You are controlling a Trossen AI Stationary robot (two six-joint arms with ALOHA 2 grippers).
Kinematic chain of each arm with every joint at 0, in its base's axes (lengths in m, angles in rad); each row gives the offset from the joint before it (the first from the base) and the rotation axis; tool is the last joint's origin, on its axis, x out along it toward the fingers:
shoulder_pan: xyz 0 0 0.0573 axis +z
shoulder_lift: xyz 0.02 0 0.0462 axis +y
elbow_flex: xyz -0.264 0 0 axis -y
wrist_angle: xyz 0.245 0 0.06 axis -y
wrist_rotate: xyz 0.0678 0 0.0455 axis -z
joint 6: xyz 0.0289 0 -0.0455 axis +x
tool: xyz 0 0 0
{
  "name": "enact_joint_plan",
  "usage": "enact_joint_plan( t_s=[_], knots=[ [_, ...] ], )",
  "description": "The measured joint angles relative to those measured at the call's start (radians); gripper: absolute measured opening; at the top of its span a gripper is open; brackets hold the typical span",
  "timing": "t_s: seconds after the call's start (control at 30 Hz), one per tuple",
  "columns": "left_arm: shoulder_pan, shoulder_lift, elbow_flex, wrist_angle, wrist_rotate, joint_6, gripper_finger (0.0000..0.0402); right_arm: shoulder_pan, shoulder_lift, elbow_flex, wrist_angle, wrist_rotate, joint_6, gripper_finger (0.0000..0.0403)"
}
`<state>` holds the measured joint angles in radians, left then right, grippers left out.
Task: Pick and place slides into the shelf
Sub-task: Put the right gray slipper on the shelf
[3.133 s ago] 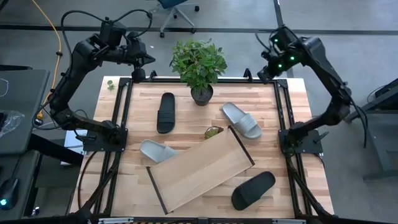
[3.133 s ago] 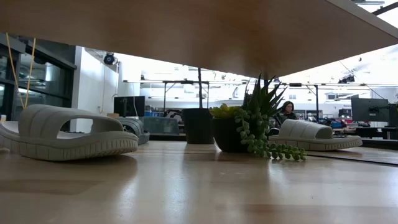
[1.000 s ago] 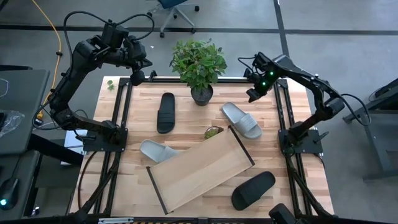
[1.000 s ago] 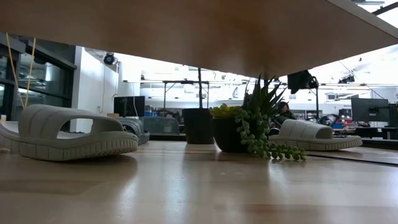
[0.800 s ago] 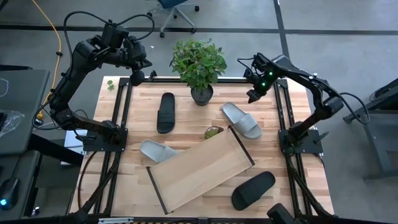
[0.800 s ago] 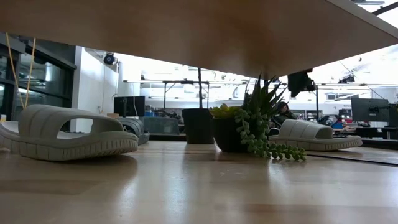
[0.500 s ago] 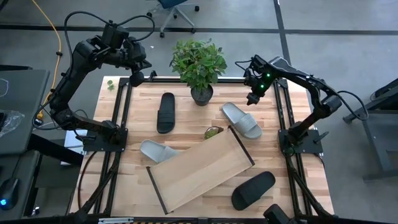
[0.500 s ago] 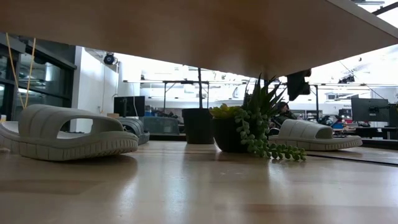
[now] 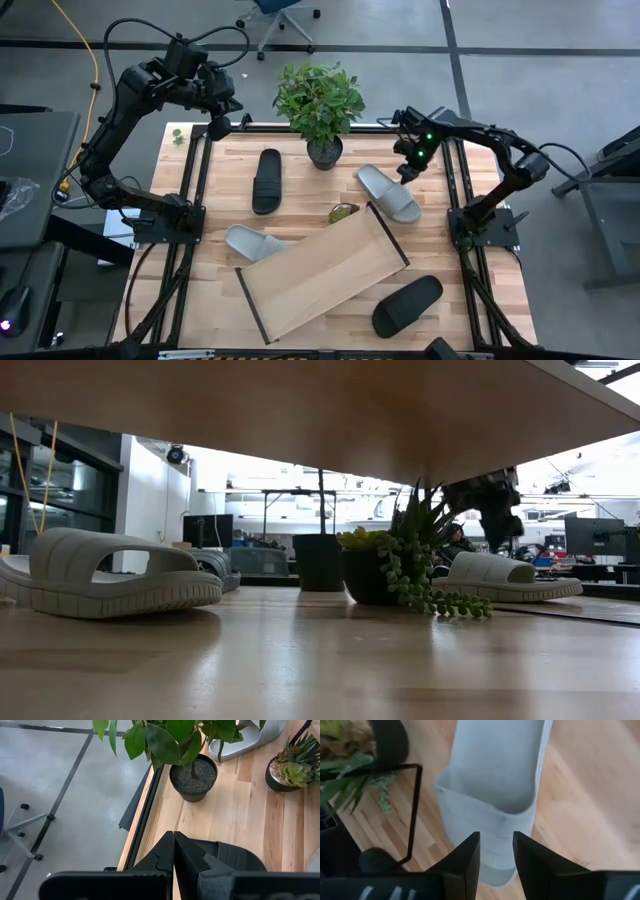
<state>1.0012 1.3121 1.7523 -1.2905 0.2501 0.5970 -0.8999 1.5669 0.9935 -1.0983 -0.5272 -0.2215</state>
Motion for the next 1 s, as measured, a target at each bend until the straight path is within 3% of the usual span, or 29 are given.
enact_joint_plan(
  t_s=[0.3, 0.43, 0.63, 0.8, 1.0],
  knots=[
    [0.0, 0.0, 0.0, 0.0, 0.0, -0.001, 0.0001, 0.0, -0.001, -0.046, 0.047, -0.005, 0.135, 0.0107],
    [0.0, 0.0, 0.0, -0.001, 0.0, -0.001, 0.0001, 0.0, -0.002, -0.046, -0.04, -0.067, 0.082, 0.0107],
    [0.0, 0.0, 0.0, -0.019, 0.0, -0.001, 0.0001, 0.008, -0.028, -0.046, -0.195, -0.062, -0.02, 0.0107],
    [0.0, 0.0, 0.0, -0.024, 0.0, 0.0, 0.0001, 0.047, -0.181, -0.046, -0.122, 0.016, 0.014, 0.0107],
    [0.0, 0.0, 0.0, -0.023, -0.015, 0.0, 0.0001, 0.157, -0.45, -0.078, 0.059, 0.233, 0.053, 0.0107]
  ],
)
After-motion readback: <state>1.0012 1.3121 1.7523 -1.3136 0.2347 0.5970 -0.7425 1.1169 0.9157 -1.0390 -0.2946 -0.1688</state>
